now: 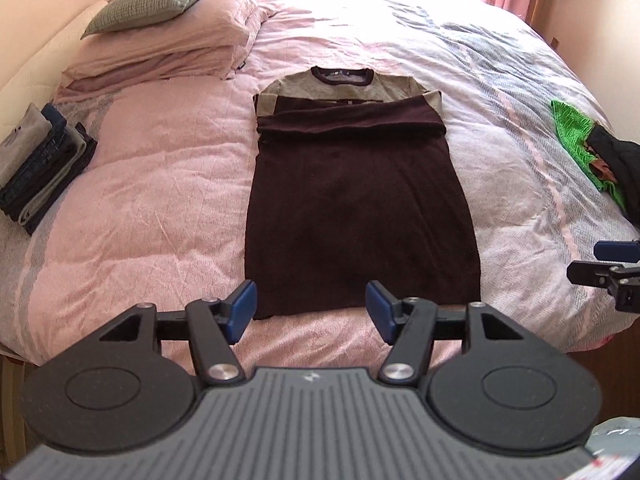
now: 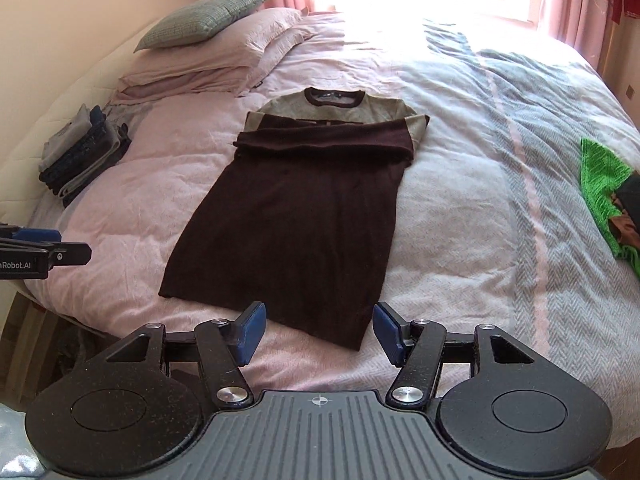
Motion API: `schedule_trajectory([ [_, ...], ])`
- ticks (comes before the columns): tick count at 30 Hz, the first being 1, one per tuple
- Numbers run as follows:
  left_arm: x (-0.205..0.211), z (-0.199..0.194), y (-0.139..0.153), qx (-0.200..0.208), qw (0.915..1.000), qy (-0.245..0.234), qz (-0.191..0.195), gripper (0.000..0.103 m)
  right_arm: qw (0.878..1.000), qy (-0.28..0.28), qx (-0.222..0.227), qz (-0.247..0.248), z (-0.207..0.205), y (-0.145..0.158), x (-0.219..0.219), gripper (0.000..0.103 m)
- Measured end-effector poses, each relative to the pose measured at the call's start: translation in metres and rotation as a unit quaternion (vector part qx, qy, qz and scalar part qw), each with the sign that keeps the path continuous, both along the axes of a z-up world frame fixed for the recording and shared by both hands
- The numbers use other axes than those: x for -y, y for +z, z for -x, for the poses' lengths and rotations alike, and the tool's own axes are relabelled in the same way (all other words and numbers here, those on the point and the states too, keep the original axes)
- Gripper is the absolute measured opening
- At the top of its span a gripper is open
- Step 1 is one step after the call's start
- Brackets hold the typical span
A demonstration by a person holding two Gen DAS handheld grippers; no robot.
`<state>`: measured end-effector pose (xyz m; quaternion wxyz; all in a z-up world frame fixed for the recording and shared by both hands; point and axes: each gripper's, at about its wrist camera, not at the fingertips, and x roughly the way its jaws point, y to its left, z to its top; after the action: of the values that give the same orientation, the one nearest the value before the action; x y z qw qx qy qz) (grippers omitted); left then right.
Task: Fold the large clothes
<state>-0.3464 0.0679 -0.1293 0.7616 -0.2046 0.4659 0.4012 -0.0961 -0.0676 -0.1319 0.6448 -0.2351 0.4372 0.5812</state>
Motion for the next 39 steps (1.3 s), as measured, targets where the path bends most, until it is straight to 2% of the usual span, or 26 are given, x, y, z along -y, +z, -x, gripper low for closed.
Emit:
schedule_trajectory([
  [5, -0.028, 0.021, -0.022, 0.006, 0.9992, 0.013, 0.038, 0.056, 1.0, -0.012, -0.013, 0.015, -0.004, -0.014, -0.013, 0.056],
  [12, -0.074, 0.04, -0.056, 0.004, 0.9986, 0.001, 0.053, 0.056, 0.998, -0.045, -0.032, 0.023, -0.015, -0.04, -0.036, 0.056],
  [15, -0.096, 0.047, -0.078, 0.013, 0.9972, 0.004, 0.073, 0.056, 0.998, -0.046, -0.042, 0.024, -0.021, -0.06, -0.042, 0.056],
  [20, -0.136, 0.061, -0.132, 0.045, 0.99, 0.019, 0.132, 0.054, 0.994, -0.066, -0.074, 0.038, -0.038, -0.11, -0.046, 0.056],
  [25, -0.166, 0.07, -0.195, 0.089, 0.9778, 0.026, 0.188, 0.051, 0.986, -0.096, -0.13, 0.032, -0.065, -0.164, -0.049, 0.056],
  [29, -0.181, 0.077, -0.239, 0.114, 0.9696, 0.027, 0.215, 0.051, 0.975, -0.12, -0.186, 0.025, -0.087, -0.204, -0.052, 0.056],
  [32, -0.188, 0.082, -0.26, 0.149, 0.9594, 0.019, 0.239, 0.051, 0.964, -0.131, -0.229, 0.018, -0.098, -0.228, -0.054, 0.056],
  [34, -0.193, 0.087, -0.267, 0.185, 0.9484, 0.012, 0.257, 0.051, 0.954, -0.135, -0.268, 0.008, -0.106, -0.242, -0.054, 0.055],
  [36, -0.199, 0.091, -0.274, 0.215, 0.9358, 0.014, 0.279, 0.051, 0.944, -0.132, -0.303, 0.0, -0.11, -0.253, -0.054, 0.051],
  [37, -0.2, 0.093, -0.277, 0.225, 0.9309, 0.012, 0.288, 0.051, 0.941, -0.131, -0.313, 0.0, -0.11, -0.257, -0.054, 0.045],
  [39, -0.202, 0.092, -0.281, 0.23, 0.9265, 0.008, 0.297, 0.05, 0.936, -0.126, -0.329, 0.001, -0.112, -0.265, -0.054, 0.037],
])
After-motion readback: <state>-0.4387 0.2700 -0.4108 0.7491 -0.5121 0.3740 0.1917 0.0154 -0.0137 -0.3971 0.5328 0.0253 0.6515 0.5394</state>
